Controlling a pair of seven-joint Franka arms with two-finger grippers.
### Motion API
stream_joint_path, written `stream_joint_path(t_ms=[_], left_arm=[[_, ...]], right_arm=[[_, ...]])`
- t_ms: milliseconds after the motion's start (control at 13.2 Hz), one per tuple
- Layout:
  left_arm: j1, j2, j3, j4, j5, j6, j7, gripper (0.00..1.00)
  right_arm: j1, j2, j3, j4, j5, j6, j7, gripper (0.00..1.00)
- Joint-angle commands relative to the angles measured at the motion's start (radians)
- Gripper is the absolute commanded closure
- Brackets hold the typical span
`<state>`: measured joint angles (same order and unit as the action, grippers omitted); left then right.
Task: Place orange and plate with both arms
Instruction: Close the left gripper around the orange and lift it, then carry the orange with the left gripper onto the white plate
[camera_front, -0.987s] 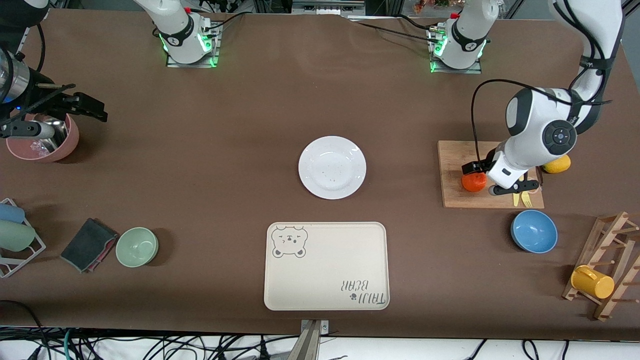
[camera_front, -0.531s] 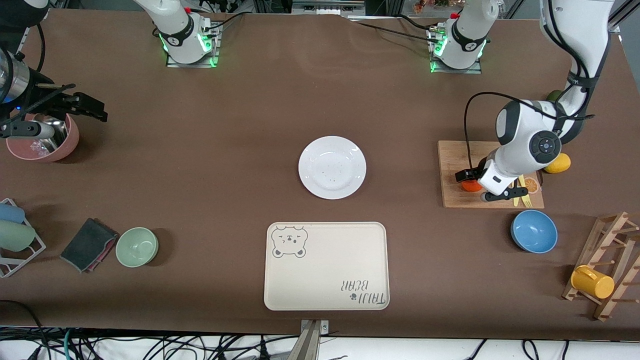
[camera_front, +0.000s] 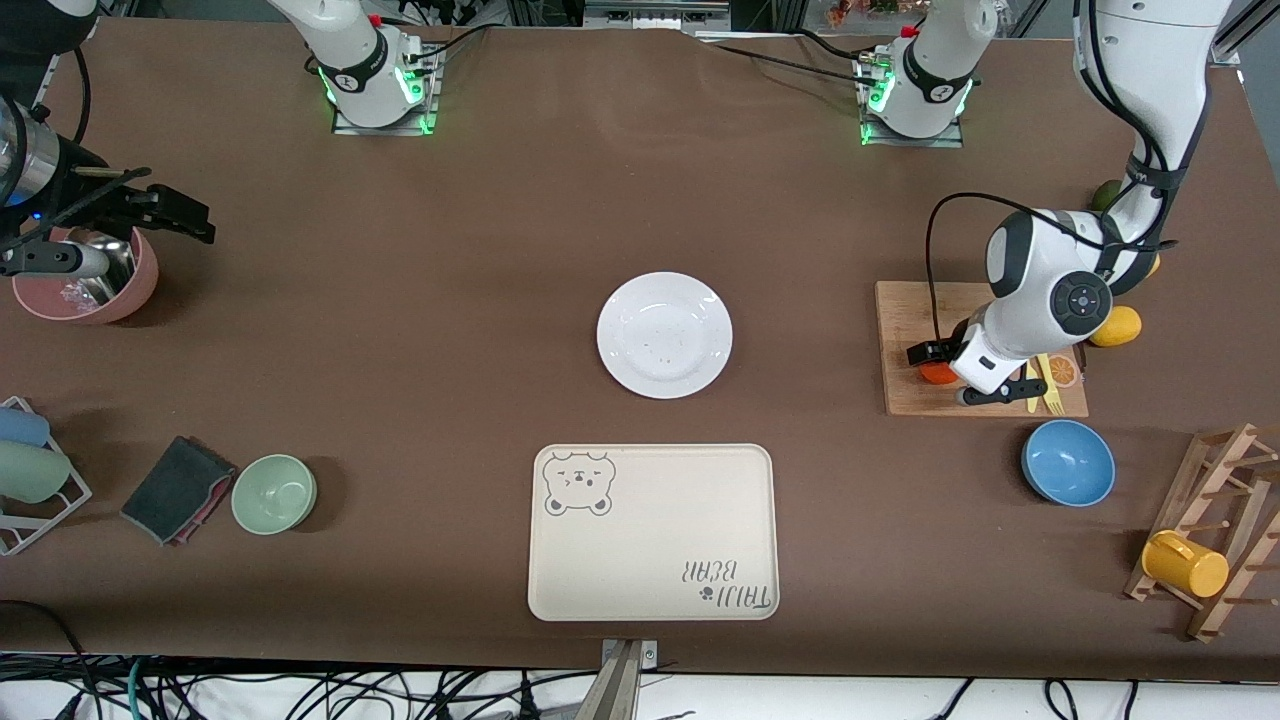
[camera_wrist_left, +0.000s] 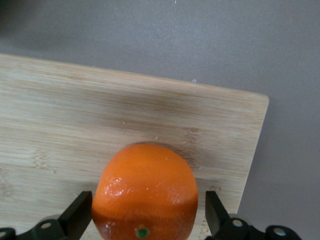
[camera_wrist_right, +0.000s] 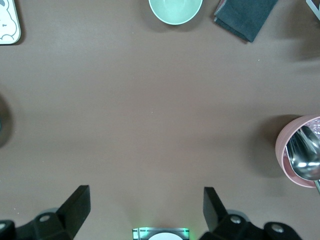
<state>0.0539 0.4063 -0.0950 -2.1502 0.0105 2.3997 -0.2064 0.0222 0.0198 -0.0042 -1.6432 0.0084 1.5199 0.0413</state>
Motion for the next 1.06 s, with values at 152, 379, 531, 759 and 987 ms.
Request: stream_joint_path(t_ms=[152, 379, 531, 759, 987], left_arm=[[-0.009, 0.008, 0.014, 0.003, -0.009, 0.016, 0.044, 0.90], [-0.017, -0.052, 0.011, 0.007, -0.015, -0.007, 0.030, 1.00], [-0.090, -0.125, -0.002, 0.019, -0.024, -0.068, 0.013, 1.00], [-0.196, -0.143, -0.061, 0.062, -0.068, -0.065, -0.066, 1.00], [-0.351, -0.094, -0.066, 0.156, -0.205, -0.060, -0.070, 1.00]], right_arm=[[-0.002, 0.008, -0.002, 0.020, 0.021, -0.018, 0.002, 0.00], [-0.002, 0.008, -0.002, 0.020, 0.021, -0.018, 0.002, 0.00], [-0.002, 0.009, -0.002, 0.020, 0.021, -0.018, -0.001, 0.00], [-0.002, 0.008, -0.002, 0.020, 0.021, -0.018, -0.003, 0.00], [-0.002, 0.008, -0.002, 0.020, 0.021, -0.018, -0.008, 0.00]])
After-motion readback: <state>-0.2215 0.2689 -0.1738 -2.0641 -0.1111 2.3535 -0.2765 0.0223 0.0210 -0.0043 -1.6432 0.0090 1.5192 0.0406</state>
